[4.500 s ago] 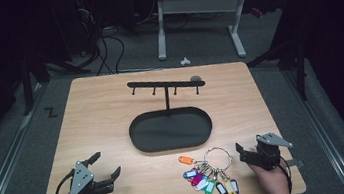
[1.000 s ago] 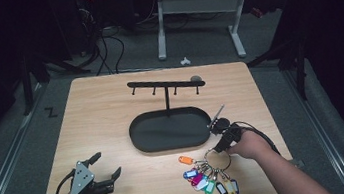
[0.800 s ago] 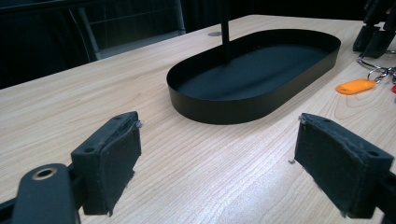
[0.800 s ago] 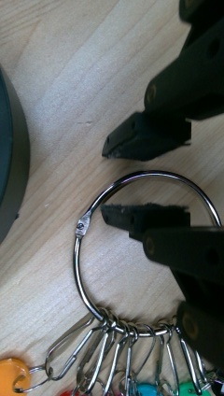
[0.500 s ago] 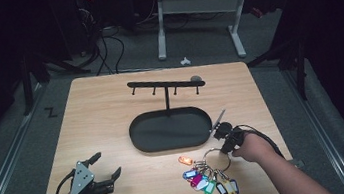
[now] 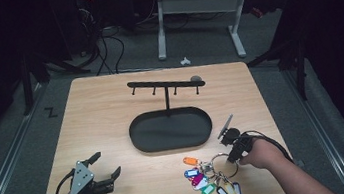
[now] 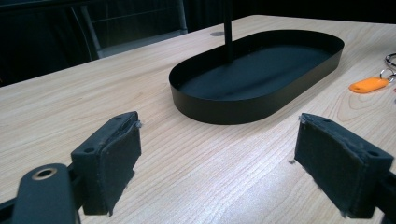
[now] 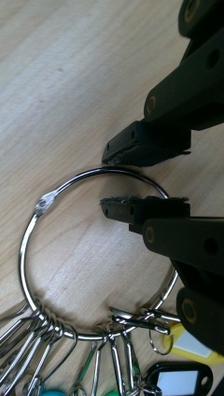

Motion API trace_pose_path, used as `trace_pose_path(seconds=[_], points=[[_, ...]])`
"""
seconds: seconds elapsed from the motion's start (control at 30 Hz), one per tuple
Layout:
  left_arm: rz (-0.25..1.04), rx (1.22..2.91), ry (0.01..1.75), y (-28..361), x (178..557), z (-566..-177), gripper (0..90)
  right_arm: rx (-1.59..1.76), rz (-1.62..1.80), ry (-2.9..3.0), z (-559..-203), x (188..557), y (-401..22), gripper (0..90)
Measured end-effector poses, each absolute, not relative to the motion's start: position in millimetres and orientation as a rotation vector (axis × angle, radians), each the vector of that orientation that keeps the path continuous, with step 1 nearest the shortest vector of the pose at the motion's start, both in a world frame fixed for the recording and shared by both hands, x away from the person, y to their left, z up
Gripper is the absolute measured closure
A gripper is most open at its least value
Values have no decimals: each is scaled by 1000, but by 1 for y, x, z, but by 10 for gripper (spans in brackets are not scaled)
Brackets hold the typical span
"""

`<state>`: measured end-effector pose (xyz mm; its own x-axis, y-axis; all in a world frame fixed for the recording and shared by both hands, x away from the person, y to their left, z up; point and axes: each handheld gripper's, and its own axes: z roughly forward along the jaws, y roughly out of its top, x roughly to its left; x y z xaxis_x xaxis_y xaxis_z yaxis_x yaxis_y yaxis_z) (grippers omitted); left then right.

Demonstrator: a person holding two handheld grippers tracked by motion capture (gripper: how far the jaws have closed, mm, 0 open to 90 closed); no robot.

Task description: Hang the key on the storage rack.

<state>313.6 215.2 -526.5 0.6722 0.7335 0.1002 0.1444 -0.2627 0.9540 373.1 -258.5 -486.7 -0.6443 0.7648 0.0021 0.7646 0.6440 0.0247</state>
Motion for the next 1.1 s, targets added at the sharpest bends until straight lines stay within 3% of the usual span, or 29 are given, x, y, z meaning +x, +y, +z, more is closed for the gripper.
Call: trace_pose_path(seconds=[0.2,0.8,0.93,1.1], points=[[661,1776,706,215,314,-527,150,1198,34,2885,-488,383,-246,654],[660,1777,695,215,313,-527,150,1134,-74,2934,-489,396,-238,689],[662,1778,695,215,313,-527,150,1148,-64,2937,-488,395,-237,769],[663,1780,695,215,313,-527,150,1139,-62,2943,-488,397,-239,802]])
